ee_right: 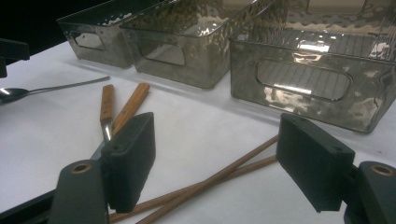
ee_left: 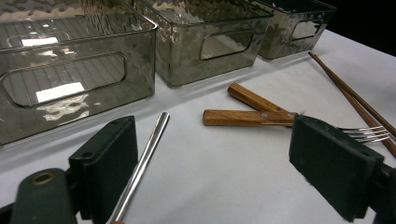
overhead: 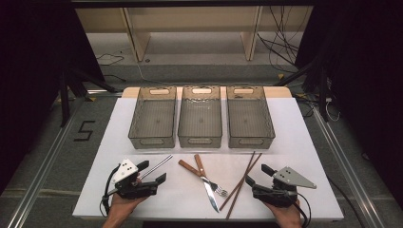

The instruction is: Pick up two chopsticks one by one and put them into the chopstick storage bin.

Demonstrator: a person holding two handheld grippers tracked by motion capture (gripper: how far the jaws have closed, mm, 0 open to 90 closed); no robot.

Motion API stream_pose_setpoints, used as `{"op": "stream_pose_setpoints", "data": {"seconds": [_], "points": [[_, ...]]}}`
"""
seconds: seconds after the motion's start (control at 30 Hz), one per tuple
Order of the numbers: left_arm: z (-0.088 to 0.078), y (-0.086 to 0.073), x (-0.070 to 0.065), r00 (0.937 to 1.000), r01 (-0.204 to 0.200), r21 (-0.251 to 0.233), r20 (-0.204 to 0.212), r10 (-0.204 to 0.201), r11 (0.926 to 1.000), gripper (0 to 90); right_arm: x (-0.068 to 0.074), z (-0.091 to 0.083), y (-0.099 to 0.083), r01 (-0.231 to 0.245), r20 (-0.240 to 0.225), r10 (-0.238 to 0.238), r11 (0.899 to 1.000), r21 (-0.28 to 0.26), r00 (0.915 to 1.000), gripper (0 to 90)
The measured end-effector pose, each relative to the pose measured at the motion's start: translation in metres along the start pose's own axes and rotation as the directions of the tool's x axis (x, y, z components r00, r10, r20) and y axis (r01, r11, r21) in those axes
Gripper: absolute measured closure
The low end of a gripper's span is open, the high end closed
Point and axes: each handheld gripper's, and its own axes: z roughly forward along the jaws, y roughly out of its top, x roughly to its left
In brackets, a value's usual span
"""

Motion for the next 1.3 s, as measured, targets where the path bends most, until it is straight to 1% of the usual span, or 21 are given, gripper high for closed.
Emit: {"op": "stream_pose_setpoints", "data": {"seconds": [0.13,0.23,0.3,0.4,0.5,0.53,0.57,0.6,0.63,0.67,0.7,0.73,0.77,0.8,0.87,1.0,1.07,1.17,1.2,1.23,1.3], "points": [[0.000,0.000,0.000,1.0000,-0.001,0.001,-0.001,0.001,1.0000,15.2,0.000,0.000,0.000,0.001,0.001,-0.001,1.000,-0.002,1.0000,29.2],[0.000,0.000,0.000,1.0000,-0.001,0.003,-0.002,0.001,1.0000,15.2,0.000,0.000,0.000,0.002,0.006,-0.002,1.000,0.009,1.0000,29.5],[0.000,0.000,0.000,1.0000,-0.001,0.002,-0.002,0.001,1.0000,15.2,0.000,0.001,0.001,-0.002,0.018,0.001,1.000,0.029,0.9998,29.7],[0.000,0.000,0.000,1.0000,0.000,0.002,-0.002,0.000,1.0000,15.2,0.001,0.001,0.001,-0.003,0.029,0.001,0.999,0.038,0.9996,30.3],[0.000,0.000,0.000,1.0000,-0.002,0.004,-0.002,0.002,1.0000,15.2,0.002,0.002,0.003,-0.014,0.048,0.011,0.998,0.065,0.9988,31.3],[0.000,0.000,0.000,1.0000,-0.002,0.004,-0.002,0.002,1.0000,15.2,0.002,0.002,0.004,-0.023,0.061,0.018,0.996,0.089,0.9980,33.1],[0.000,0.000,0.000,1.0000,-0.002,0.004,-0.002,0.002,1.0000,15.2,0.002,0.002,0.004,-0.023,0.061,0.018,0.996,0.089,0.9980,33.1],[0.000,0.000,0.000,1.0000,-0.001,0.004,-0.003,0.001,1.0000,15.2,0.002,0.003,0.005,-0.036,0.079,0.026,0.991,0.132,0.9966,33.9],[0.000,0.000,0.000,1.0000,-0.002,0.003,-0.003,0.002,1.0000,15.2,0.002,0.003,0.005,-0.036,0.079,0.026,0.991,0.132,0.9966,33.9],[0.000,0.000,0.000,1.0000,-0.002,0.003,-0.003,0.002,1.0000,15.2,0.004,0.006,0.006,-0.049,0.076,0.035,0.982,0.180,0.9965,34.6],[0.000,0.000,0.000,1.0000,-0.002,0.003,-0.003,0.002,1.0000,15.2,0.004,0.006,0.006,-0.049,0.076,0.035,0.982,0.180,0.9965,34.6],[0.000,0.000,0.000,1.0000,-0.002,0.003,-0.003,0.002,1.0000,15.2,0.006,0.008,0.006,-0.048,0.083,0.031,0.976,0.212,0.9960,34.7],[0.000,0.000,0.000,1.0000,-0.003,0.004,-0.004,0.003,1.0000,15.2,0.010,0.011,0.008,-0.044,0.079,0.023,0.962,0.269,0.9966,34.7],[0.001,0.000,0.000,1.0000,-0.002,0.003,-0.004,0.002,1.0000,15.2,0.010,0.011,0.008,-0.044,0.079,0.023,0.962,0.269,0.9966,34.7],[0.001,0.000,0.000,1.0000,-0.003,0.000,-0.005,0.003,1.0000,15.2,0.017,0.014,0.008,-0.030,0.068,0.010,0.953,0.302,0.9976,34.9],[0.000,0.000,0.000,1.0000,-0.005,0.003,-0.004,0.005,1.0000,15.2,0.028,0.018,0.008,-0.013,0.061,-0.008,0.943,0.334,0.9981,36.6],[0.000,0.000,0.000,1.0000,-0.005,0.002,-0.004,0.005,1.0000,15.2,0.031,0.020,0.008,0.005,0.065,-0.029,0.936,0.351,0.9975,37.7],[0.000,0.000,0.000,1.0000,-0.004,0.000,-0.005,0.004,1.0000,15.1,0.032,0.023,0.009,-0.009,0.056,-0.013,0.927,0.376,0.9984,38.8],[0.000,0.000,0.000,1.0000,-0.005,0.000,-0.004,0.005,1.0000,15.2,0.033,0.025,0.009,-0.007,0.051,-0.014,0.921,0.389,0.9986,39.6],[0.000,0.000,0.000,1.0000,-0.005,0.001,-0.004,0.005,1.0000,15.2,0.033,0.025,0.009,-0.007,0.051,-0.014,0.921,0.389,0.9986,39.6],[0.001,0.000,0.000,1.0000,-0.005,0.002,-0.006,0.005,1.0000,15.2,0.033,0.027,0.009,-0.013,0.048,-0.006,0.917,0.399,0.9988,40.7]]}}
